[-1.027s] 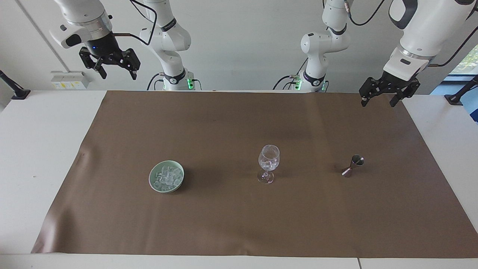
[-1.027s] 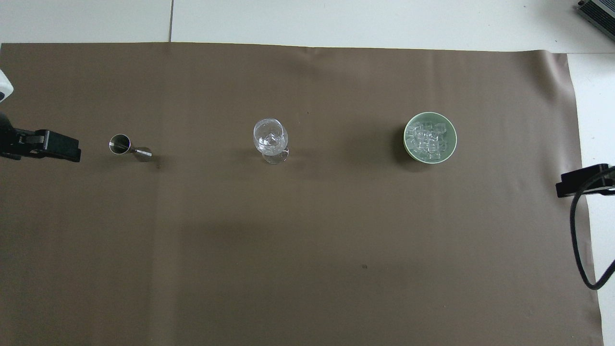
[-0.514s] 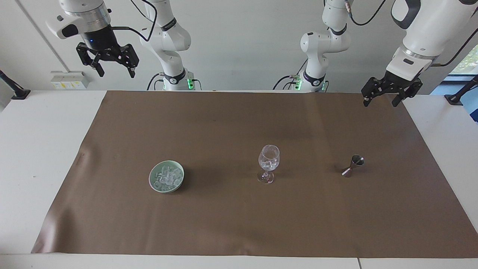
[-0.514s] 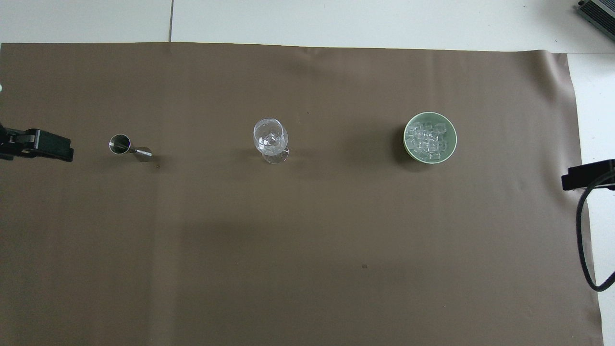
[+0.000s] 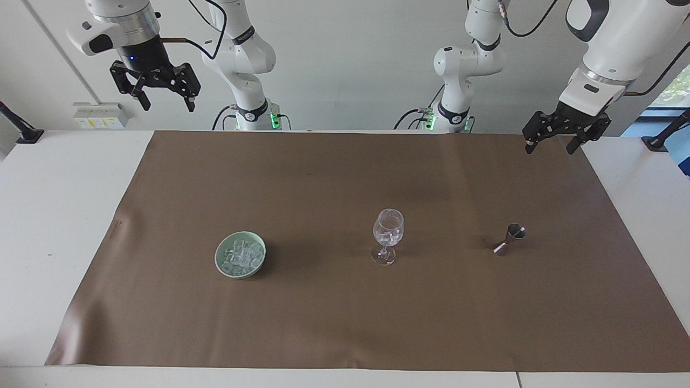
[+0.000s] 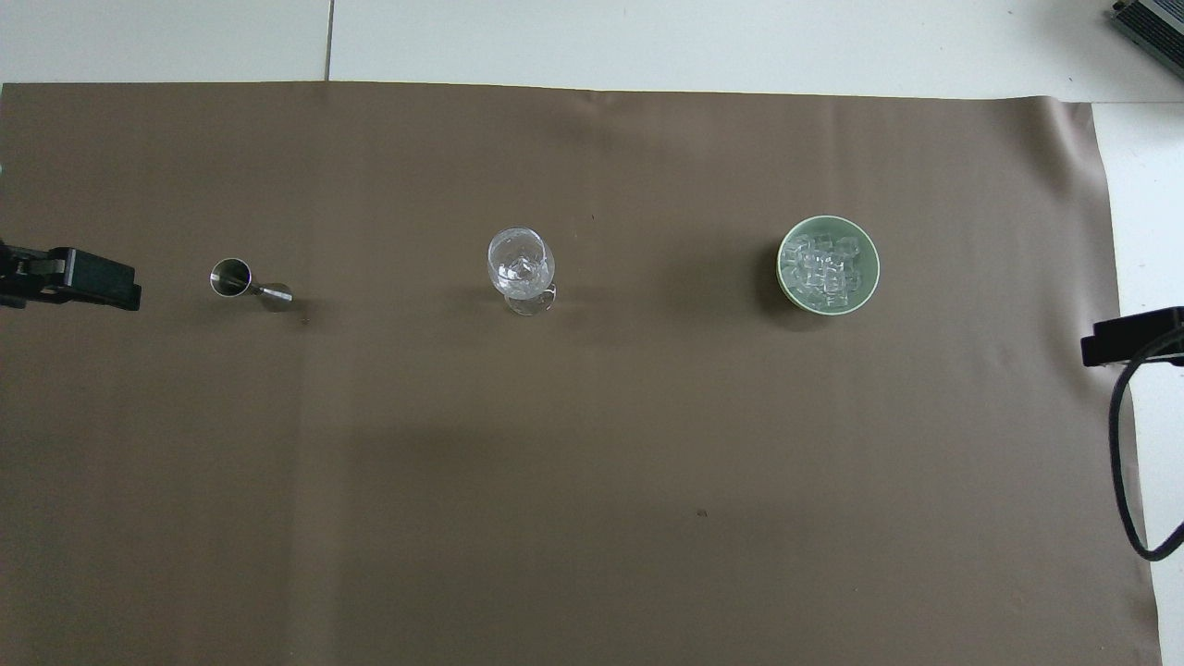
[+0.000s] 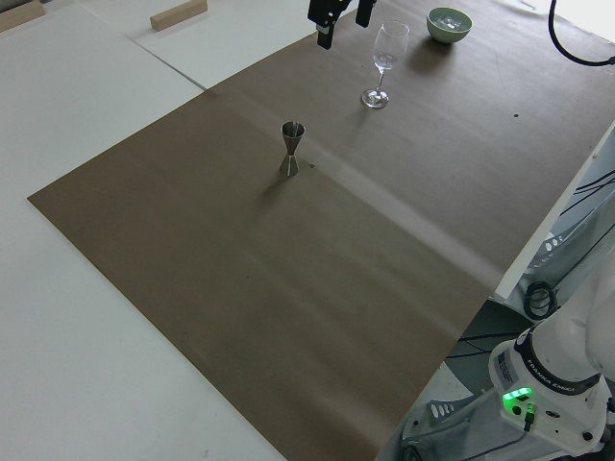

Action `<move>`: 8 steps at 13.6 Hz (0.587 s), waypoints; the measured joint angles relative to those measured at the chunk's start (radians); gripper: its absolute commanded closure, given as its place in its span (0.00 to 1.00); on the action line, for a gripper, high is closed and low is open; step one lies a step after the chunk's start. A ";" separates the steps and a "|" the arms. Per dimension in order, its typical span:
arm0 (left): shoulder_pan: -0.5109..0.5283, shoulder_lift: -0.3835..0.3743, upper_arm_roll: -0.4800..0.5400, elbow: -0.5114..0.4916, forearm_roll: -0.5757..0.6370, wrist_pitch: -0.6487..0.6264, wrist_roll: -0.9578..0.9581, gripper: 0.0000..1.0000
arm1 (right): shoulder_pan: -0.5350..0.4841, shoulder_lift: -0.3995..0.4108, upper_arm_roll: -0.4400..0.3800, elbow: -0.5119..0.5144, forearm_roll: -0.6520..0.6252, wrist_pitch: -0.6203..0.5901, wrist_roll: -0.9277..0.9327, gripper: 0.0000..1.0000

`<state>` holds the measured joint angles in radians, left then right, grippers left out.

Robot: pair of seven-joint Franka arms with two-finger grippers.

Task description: Pour wine and add ice with both arms

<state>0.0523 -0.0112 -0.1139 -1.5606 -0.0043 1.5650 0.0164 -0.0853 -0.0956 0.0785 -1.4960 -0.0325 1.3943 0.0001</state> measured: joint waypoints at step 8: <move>0.019 -0.012 0.002 0.005 -0.026 0.012 0.000 0.00 | 0.045 -0.001 -0.045 0.000 0.030 0.004 0.003 0.00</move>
<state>0.0717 -0.0231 -0.1122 -1.5556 -0.0305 1.5769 0.0165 -0.0399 -0.0961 0.0335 -1.4960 -0.0021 1.3979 0.0031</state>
